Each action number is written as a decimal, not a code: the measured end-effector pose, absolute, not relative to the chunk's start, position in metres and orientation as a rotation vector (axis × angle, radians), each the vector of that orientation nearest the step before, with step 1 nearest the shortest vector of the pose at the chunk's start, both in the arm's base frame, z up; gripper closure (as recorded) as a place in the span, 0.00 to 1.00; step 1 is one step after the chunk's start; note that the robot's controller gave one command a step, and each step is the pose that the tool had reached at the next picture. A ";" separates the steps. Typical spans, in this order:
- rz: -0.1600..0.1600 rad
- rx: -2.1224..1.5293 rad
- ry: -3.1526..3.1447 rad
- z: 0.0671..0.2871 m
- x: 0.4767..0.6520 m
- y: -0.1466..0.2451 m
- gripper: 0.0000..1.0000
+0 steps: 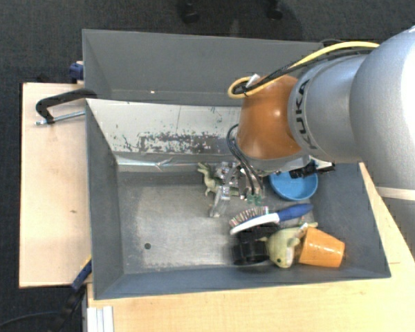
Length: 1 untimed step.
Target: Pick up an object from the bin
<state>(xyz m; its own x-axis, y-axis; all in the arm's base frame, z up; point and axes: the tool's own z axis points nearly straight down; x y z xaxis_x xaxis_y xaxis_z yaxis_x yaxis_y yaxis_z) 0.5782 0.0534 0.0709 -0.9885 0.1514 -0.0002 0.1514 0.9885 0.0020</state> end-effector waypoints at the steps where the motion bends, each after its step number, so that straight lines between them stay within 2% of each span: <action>1: 0.006 0.258 3.119 0.199 0.566 0.065 1.00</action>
Offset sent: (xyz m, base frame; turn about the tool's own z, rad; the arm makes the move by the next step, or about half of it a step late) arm -0.0141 0.0105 0.1231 0.0158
